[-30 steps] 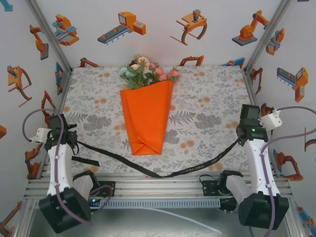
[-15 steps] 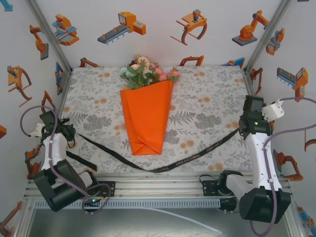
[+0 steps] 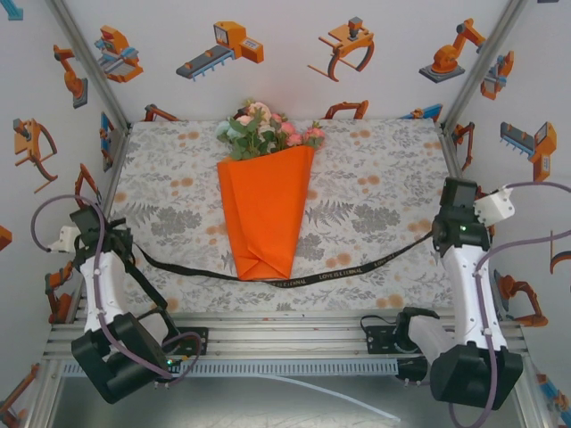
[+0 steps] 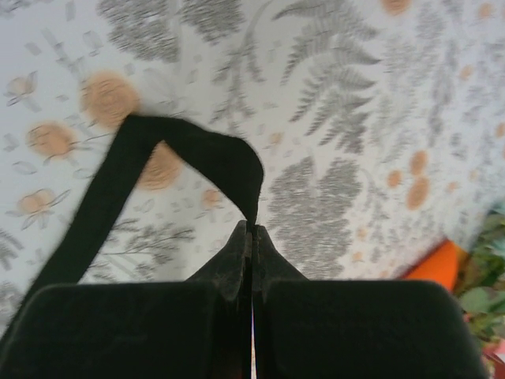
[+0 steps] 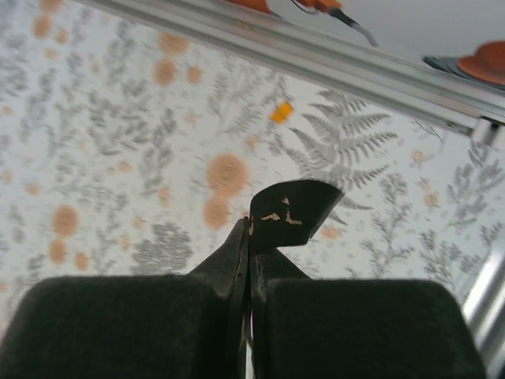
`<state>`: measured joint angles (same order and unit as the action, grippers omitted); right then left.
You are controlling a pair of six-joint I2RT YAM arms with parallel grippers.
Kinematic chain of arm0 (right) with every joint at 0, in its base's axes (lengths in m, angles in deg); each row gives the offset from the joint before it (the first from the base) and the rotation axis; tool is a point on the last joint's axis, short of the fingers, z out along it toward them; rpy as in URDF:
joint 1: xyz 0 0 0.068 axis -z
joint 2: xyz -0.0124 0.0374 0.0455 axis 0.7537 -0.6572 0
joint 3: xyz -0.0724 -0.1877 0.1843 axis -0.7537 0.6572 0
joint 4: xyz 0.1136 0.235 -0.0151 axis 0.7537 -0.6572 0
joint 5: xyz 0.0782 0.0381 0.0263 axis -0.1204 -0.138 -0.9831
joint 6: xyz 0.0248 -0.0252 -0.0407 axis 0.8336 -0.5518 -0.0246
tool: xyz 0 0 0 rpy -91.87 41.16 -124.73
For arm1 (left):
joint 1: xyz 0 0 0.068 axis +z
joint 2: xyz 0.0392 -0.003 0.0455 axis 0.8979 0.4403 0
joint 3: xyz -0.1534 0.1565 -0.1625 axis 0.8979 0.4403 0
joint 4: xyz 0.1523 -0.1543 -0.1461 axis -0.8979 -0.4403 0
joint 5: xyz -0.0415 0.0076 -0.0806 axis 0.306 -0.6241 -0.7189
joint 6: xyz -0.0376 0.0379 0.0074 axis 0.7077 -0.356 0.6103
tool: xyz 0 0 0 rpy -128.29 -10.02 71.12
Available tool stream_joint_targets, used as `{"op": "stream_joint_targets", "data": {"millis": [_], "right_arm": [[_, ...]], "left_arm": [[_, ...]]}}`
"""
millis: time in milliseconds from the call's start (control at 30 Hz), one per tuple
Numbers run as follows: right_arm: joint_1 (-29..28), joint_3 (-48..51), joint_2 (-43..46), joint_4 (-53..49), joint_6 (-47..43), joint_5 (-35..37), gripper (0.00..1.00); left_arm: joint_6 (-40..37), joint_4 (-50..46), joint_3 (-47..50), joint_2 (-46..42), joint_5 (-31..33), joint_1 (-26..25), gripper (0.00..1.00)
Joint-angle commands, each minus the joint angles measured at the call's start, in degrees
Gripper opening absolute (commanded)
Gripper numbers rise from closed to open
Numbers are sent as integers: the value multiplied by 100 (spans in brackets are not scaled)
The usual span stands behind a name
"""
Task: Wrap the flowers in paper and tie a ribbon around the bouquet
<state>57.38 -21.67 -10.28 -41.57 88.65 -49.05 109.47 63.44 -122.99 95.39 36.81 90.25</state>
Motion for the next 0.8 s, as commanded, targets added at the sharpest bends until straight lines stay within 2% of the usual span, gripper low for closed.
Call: {"op": "stream_joint_targets", "data": {"millis": [0, 133, 267, 367, 433, 567, 667, 700, 767], "right_arm": [[41, 324, 58, 82, 45, 409, 0], [84, 556, -349, 482, -13, 577, 0], [132, 343, -973, 1078, -211, 482, 0], [138, 239, -1418, 1571, -396, 163, 0], [147, 120, -1767, 1956, -728, -241, 2], [181, -589, -2404, 1814, -1353, -1068, 41], [208, -998, -2510, 1628, -1682, -1772, 71], [208, -1169, -2528, 1461, -1763, -2053, 78], [202, -1460, -2532, 1093, -1769, -2656, 82]], "left_arm": [[28, -78, 254, -6, 326, 68, 0], [31, 342, 292, 558, 188, 79, 0], [19, 793, -30, 1475, 197, 79, 0], [-189, 1429, -248, 2183, -443, 2, 2], [-324, 1963, -317, 2516, -896, -156, 11], [-481, 1775, -584, 2730, -962, -508, 23], [-557, 1660, -455, 2374, -1126, -691, 41], [-595, 1531, -422, 2161, -1156, -756, 48], [-697, 1167, -373, 1693, -1054, -935, 59]]}}
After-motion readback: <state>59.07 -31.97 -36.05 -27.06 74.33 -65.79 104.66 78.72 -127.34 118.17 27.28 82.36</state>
